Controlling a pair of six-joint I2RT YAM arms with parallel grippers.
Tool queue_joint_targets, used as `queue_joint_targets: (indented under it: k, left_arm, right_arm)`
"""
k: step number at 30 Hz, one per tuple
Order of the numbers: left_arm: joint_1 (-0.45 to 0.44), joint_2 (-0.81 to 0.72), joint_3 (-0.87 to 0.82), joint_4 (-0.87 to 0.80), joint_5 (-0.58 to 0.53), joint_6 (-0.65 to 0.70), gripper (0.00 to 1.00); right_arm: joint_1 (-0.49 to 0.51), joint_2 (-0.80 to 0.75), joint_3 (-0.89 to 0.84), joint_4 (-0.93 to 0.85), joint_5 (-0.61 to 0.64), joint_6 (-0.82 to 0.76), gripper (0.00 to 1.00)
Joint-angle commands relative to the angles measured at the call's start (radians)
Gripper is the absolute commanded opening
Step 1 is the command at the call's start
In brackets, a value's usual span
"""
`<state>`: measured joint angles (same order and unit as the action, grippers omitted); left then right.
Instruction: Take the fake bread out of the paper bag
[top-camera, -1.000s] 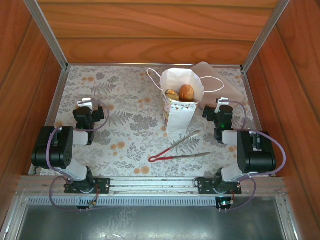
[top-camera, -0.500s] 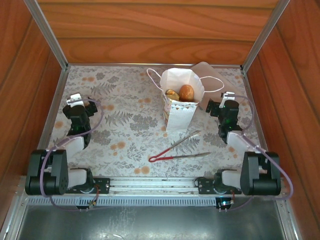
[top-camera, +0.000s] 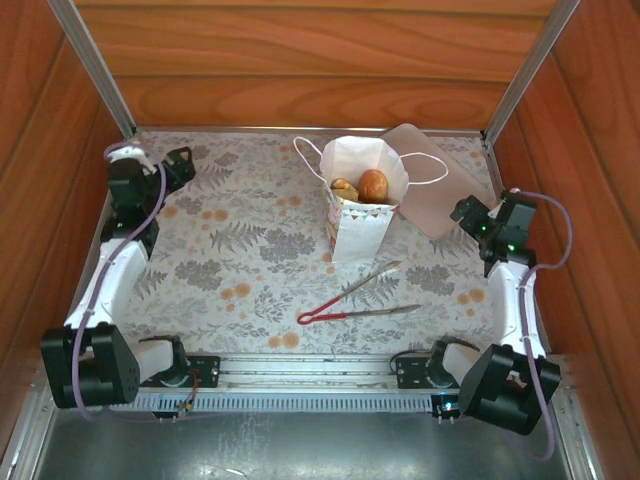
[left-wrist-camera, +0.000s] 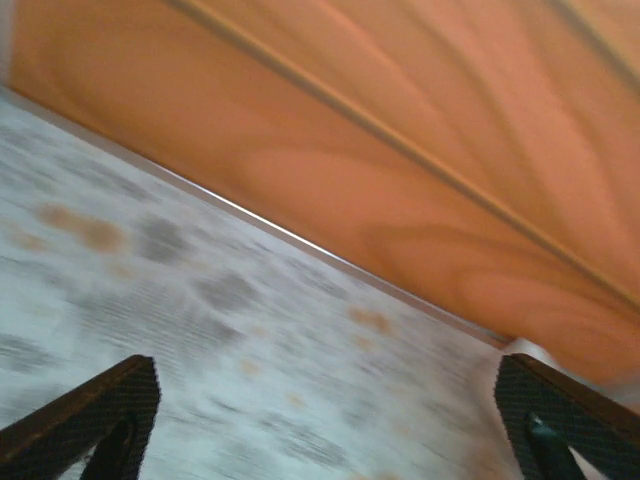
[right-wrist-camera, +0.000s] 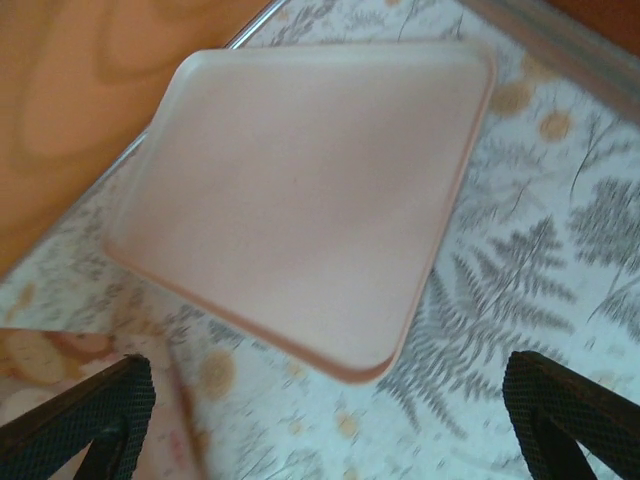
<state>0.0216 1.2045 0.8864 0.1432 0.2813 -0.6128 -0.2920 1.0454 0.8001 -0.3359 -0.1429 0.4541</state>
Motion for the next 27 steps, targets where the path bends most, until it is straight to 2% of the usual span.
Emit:
queue_joint_targets:
  k: [1,5,7,11,16,19,21,27]
  left_arm:
    - [-0.114,0.064,0.114,-0.059,0.326,-0.128,0.86]
    - [-0.254,0.145,0.241,-0.059,0.419,-0.175,0.82]
    - [-0.293,0.171,0.281,-0.059,0.427,-0.197,0.80]
    - [-0.324,0.208,0.335,-0.059,0.484,-0.224,0.75]
    - [-0.387,0.285,0.414,-0.059,0.569,-0.266,0.68]
    - [-0.420,0.329,0.459,-0.059,0.559,-0.275,0.65]
    - [-0.429,0.364,0.487,-0.059,0.555,-0.287,0.65]
    - [-0.453,0.446,0.550,-0.059,0.558,-0.329,0.44]
  right_arm:
    - [-0.019,-0.050,0.084,-0.153,-0.179,0.087,0.96]
    - [-0.022,-0.105,0.166,-0.240,-0.190,0.106,0.95]
    - [-0.022,-0.142,0.195,-0.265,-0.189,0.115,0.95]
    - [-0.022,-0.195,0.262,-0.310,-0.196,0.123,0.95]
    - [-0.022,-0.189,0.349,-0.297,-0.426,0.116,0.95]
    - [-0.022,-0.153,0.382,-0.299,-0.519,0.118,0.94]
    - [-0.022,-0.133,0.390,-0.309,-0.532,0.118,0.93]
    - [-0.022,-0.070,0.384,-0.321,-0.578,0.121,0.91]
